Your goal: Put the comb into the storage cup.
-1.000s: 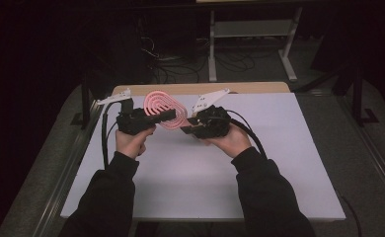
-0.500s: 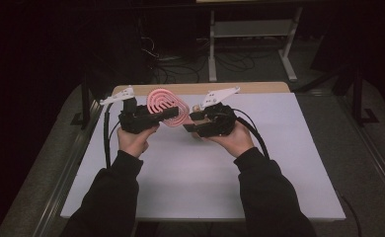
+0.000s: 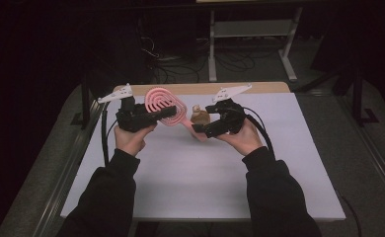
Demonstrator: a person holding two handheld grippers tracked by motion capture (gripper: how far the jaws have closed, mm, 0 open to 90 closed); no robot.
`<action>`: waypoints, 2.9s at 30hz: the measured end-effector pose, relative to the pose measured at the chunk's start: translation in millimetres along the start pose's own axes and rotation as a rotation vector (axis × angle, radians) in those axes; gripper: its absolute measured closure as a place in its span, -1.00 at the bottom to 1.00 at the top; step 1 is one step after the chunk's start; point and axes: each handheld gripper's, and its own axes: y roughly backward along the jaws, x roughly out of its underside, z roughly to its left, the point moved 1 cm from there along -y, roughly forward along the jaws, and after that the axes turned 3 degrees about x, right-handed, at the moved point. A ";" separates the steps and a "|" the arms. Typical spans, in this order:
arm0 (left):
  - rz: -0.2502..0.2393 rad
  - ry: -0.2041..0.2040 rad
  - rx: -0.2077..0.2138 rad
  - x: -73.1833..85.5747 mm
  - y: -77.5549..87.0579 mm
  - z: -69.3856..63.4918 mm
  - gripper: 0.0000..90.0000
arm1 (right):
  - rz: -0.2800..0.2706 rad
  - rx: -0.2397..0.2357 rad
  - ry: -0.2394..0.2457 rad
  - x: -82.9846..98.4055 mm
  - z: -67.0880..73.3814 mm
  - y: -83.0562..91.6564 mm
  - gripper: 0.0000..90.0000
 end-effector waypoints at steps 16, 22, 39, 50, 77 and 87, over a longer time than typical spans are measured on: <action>0.009 -0.075 -0.020 -25.9 -3.1 -6.3 0.40 | -0.036 0.039 -0.064 30.7 -20.4 21.5 -1.00; 0.029 -0.107 -0.033 -37.0 -6.2 -8.4 0.40 | -0.059 0.049 -0.092 44.3 -29.9 32.3 -1.00; 0.057 -0.120 -0.069 -53.7 -20.0 7.2 0.40 | -0.089 0.100 -0.109 73.9 -33.0 54.1 -1.00; 0.092 -0.154 -0.081 -63.0 -32.8 7.7 0.40 | -0.102 0.109 -0.117 87.9 -31.5 66.4 -1.00; 0.124 -0.196 -0.168 -60.5 -47.7 24.4 0.40 | -0.132 0.150 -0.115 121.2 -27.4 98.1 -0.99; 0.155 -0.191 -0.174 -49.0 -61.2 28.8 0.40 | -0.139 0.173 -0.145 137.2 -34.0 111.1 -0.99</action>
